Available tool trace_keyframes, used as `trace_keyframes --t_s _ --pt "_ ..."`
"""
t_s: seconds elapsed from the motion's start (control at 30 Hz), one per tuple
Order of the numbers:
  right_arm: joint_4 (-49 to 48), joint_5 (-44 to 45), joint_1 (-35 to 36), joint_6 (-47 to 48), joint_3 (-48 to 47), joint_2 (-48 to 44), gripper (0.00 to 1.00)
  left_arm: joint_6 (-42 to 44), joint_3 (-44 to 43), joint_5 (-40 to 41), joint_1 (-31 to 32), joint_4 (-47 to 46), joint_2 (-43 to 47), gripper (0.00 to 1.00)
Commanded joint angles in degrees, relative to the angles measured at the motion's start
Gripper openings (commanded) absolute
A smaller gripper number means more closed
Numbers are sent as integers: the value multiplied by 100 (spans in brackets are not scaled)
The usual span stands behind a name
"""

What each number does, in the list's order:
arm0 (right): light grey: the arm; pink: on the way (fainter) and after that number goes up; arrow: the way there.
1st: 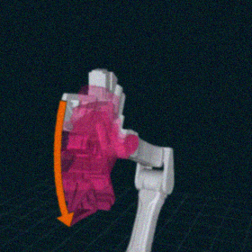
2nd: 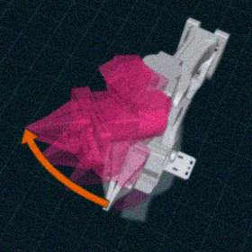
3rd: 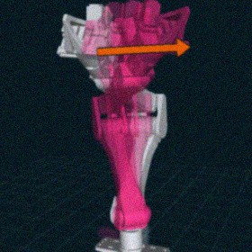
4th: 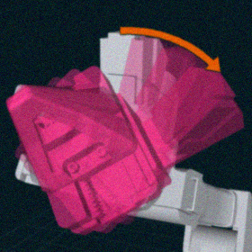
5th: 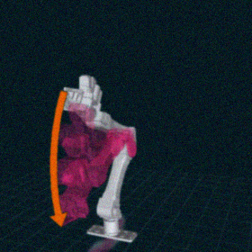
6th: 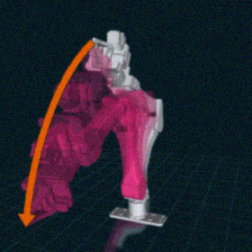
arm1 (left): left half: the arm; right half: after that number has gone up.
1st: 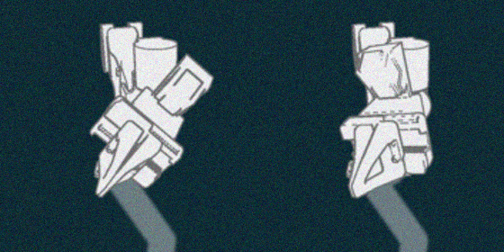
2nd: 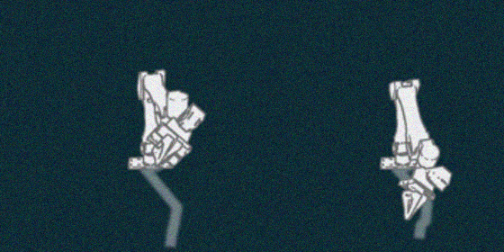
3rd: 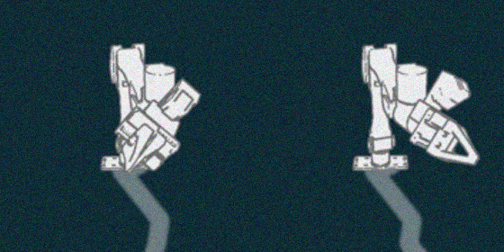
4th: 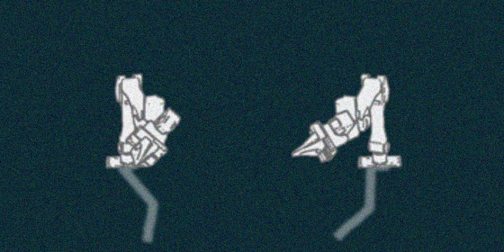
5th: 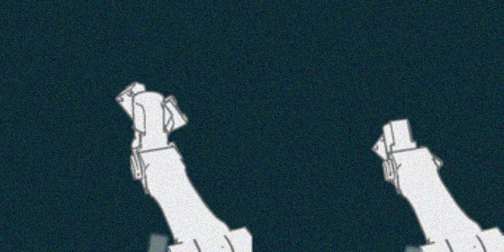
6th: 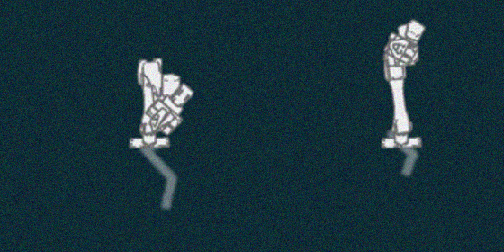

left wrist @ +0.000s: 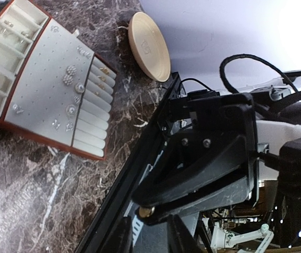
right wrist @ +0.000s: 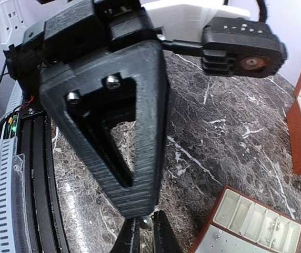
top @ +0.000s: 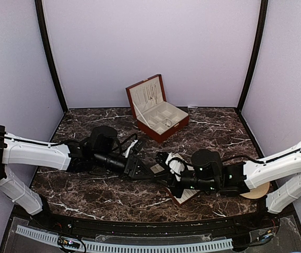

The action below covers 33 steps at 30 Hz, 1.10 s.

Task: Organize the mixed jewelry
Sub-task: Pass from the left arm to the right, then insert the earring into the earring holder.

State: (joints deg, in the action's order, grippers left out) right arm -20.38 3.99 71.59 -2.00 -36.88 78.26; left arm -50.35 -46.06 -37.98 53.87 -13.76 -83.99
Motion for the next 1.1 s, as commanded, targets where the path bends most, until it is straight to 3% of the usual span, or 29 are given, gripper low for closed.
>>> trace_keyframes --t_s 0.0,0.1,0.3,0.6,0.77,0.9,1.07 --pt "123 428 -9 -320 -3 -314 3 265 -169 35 30 -81 197 31" --pt "350 528 -133 -548 144 -510 2 513 -245 197 6 106 311 41" --pt "1026 221 -861 -1164 377 -981 2 1195 -287 627 -306 787 822 48" --pt "2011 -953 -2313 -1497 268 -945 3 3236 -736 1109 -2076 2861 1500 53" --pt "2215 -1738 -2600 -1619 125 -700 3 3658 -790 1066 -2880 2824 1447 53" --pt "2346 -2231 -2692 -1762 79 -540 3 4024 -828 1450 -2978 2774 1426 54" --pt "2820 -2205 -2712 -1710 -29 -397 3 4292 -680 1852 -2978 2623 1404 54"
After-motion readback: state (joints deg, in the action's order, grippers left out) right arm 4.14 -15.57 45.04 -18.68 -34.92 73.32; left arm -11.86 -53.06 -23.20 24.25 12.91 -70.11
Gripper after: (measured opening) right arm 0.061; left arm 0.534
